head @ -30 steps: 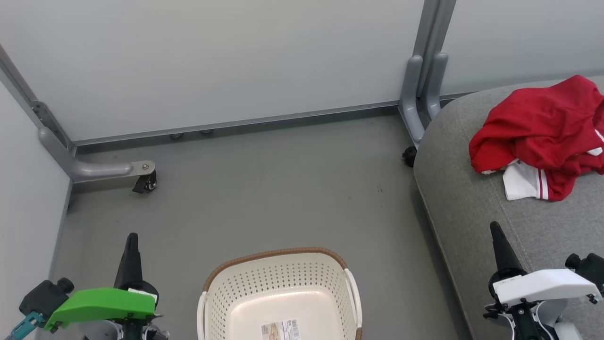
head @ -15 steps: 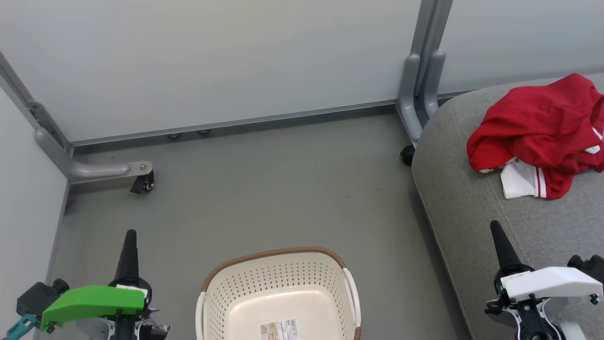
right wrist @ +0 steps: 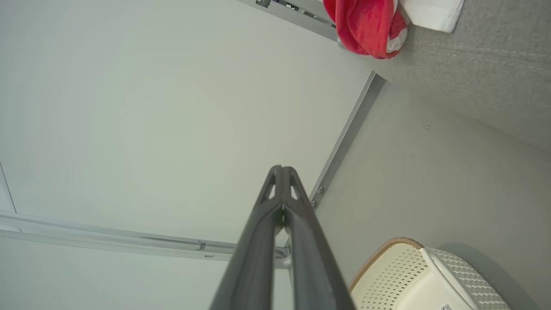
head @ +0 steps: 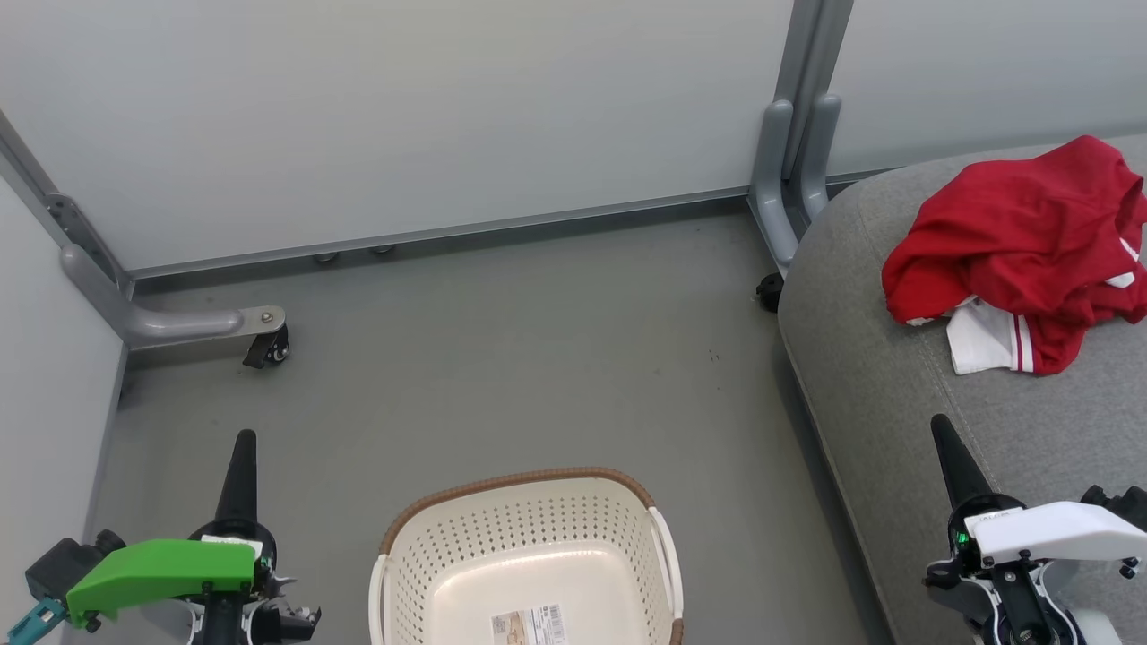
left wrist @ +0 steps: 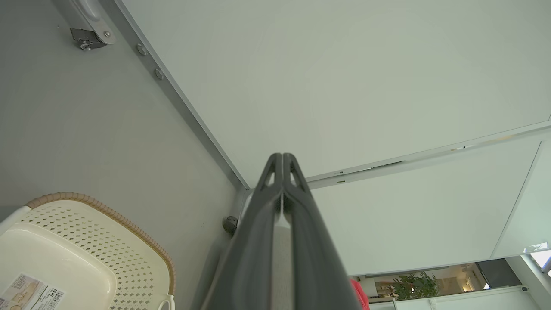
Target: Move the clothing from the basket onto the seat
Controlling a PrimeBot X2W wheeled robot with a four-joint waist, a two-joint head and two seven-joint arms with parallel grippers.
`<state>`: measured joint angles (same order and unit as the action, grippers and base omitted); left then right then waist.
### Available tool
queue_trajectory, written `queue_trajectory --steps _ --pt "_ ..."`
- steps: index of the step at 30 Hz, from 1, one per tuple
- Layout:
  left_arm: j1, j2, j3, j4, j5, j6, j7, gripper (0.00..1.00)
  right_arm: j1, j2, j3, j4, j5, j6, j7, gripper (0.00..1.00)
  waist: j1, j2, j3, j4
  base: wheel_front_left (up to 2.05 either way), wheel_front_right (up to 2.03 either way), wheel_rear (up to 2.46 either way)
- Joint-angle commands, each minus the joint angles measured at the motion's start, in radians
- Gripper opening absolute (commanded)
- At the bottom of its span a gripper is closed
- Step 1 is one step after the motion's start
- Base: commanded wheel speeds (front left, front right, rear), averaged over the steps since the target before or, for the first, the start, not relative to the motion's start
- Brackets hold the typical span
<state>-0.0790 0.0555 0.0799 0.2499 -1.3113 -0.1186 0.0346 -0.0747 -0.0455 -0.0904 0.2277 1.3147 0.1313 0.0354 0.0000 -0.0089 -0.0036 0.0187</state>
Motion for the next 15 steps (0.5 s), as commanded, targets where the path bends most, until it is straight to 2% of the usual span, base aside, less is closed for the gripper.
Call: queue_trajectory --steps 1,15 --pt "-0.024 0.001 0.006 -0.008 -0.025 -0.005 0.008 0.0 -0.02 -0.007 -0.005 -0.002 0.025 -0.001 0.006 0.0 0.0 0.0061 0.0 -0.001 0.0 0.0 0.0" --pt "-0.031 -0.002 0.018 -0.007 -0.135 -0.009 0.038 0.0 -0.027 -0.008 -0.013 0.006 0.135 -0.001 0.036 0.0 0.0 0.0071 0.003 -0.007 0.0 0.0 0.0"
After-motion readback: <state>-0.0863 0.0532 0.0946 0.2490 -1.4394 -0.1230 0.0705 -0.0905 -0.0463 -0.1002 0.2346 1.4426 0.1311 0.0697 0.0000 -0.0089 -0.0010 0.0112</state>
